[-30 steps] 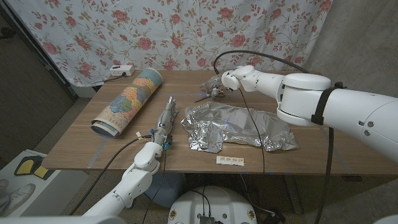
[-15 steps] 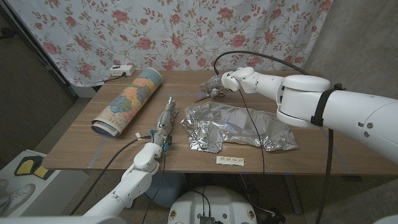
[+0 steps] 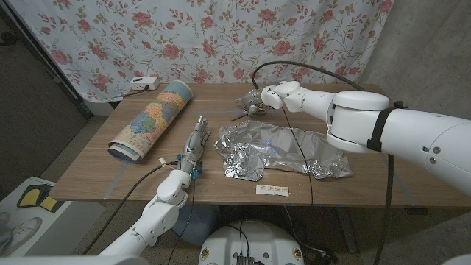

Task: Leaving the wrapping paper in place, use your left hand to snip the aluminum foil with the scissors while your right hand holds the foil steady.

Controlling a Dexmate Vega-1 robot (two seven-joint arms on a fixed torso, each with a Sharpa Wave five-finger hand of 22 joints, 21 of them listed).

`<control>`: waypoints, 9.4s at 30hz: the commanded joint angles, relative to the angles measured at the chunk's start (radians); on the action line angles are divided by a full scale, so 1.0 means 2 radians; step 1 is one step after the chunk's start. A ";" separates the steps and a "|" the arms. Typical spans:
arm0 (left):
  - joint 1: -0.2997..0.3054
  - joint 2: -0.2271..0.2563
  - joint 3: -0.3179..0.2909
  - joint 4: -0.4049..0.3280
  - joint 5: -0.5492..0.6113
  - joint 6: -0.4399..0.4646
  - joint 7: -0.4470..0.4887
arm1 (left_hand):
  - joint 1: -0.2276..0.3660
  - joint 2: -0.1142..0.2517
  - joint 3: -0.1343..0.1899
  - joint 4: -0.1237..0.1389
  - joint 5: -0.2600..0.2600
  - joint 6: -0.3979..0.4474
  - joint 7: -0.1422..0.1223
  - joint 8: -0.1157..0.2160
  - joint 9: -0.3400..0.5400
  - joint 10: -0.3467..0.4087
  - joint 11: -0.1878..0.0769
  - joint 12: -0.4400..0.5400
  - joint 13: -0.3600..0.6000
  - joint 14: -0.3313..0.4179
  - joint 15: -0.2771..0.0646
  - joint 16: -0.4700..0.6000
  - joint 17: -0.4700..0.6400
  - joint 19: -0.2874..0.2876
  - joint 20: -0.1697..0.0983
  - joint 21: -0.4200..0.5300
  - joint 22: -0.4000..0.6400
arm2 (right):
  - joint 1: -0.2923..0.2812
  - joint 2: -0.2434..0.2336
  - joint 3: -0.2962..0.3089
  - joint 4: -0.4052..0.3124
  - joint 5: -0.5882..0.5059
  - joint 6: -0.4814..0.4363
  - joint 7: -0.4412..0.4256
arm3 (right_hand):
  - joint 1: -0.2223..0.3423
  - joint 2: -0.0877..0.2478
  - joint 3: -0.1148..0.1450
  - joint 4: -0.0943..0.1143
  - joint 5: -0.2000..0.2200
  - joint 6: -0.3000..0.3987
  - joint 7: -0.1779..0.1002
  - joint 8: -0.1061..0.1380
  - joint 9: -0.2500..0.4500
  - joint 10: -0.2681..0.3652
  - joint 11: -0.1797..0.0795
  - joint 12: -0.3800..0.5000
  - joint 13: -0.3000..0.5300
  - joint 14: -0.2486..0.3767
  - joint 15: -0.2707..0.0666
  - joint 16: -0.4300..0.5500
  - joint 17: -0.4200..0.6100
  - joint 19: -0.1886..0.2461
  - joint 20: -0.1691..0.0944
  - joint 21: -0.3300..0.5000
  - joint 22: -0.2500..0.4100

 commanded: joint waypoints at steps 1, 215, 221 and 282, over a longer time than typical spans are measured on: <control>0.004 0.000 0.000 -0.002 0.001 -0.005 0.000 | -0.001 0.005 0.000 -0.002 0.001 0.001 -0.001 -0.001 0.002 0.000 0.005 0.002 0.002 -0.003 0.001 0.004 0.001 -0.004 0.001 0.004 0.002 | -0.003 -0.013 0.005 -0.006 0.001 0.034 -0.001 | 0.014 0.003 -0.006 -0.004 -0.002 0.006 -0.004 -0.005 0.002 -0.023 0.000 0.098 0.139 0.014 -0.092 0.022 0.052 0.012 -0.002 0.001 0.001; 0.032 0.036 -0.027 -0.150 0.176 0.001 0.099 | 0.117 0.048 0.079 -0.067 -0.011 0.227 -0.009 0.038 0.003 0.011 -0.020 0.007 0.002 -0.038 0.002 0.002 -0.001 -0.028 -0.002 0.002 0.000 | -0.328 -0.257 0.475 -0.536 0.542 0.035 0.208 | 0.054 0.006 0.001 -0.004 0.100 0.067 0.009 -0.004 0.000 0.057 0.002 0.163 0.092 0.088 -0.096 0.029 0.115 0.072 0.013 0.003 0.003; 0.028 0.038 -0.024 -0.156 0.188 0.011 0.103 | 0.146 0.050 0.096 -0.073 -0.010 0.230 -0.016 0.036 0.004 0.011 -0.021 0.007 0.002 -0.038 0.003 0.003 -0.001 -0.027 -0.002 0.002 0.000 | -0.326 -0.248 0.475 -0.525 0.557 0.037 0.219 | 0.054 0.006 0.000 -0.004 0.101 0.067 0.009 -0.004 0.000 0.058 0.002 0.164 0.091 0.088 -0.096 0.029 0.116 0.072 0.013 0.003 0.003; -0.005 0.054 -0.003 -0.173 0.229 0.056 0.101 | 0.224 0.000 0.122 -0.060 -0.015 0.320 -0.023 0.042 0.011 0.017 -0.034 0.010 0.005 -0.040 -0.002 0.003 0.000 -0.023 -0.006 0.002 0.000 | -0.324 -0.227 0.469 -0.512 0.588 0.011 0.245 | 0.060 0.007 -0.004 -0.004 0.107 0.066 0.010 -0.005 0.001 0.057 0.002 0.167 0.091 0.090 -0.096 0.027 0.124 0.078 0.026 0.005 0.003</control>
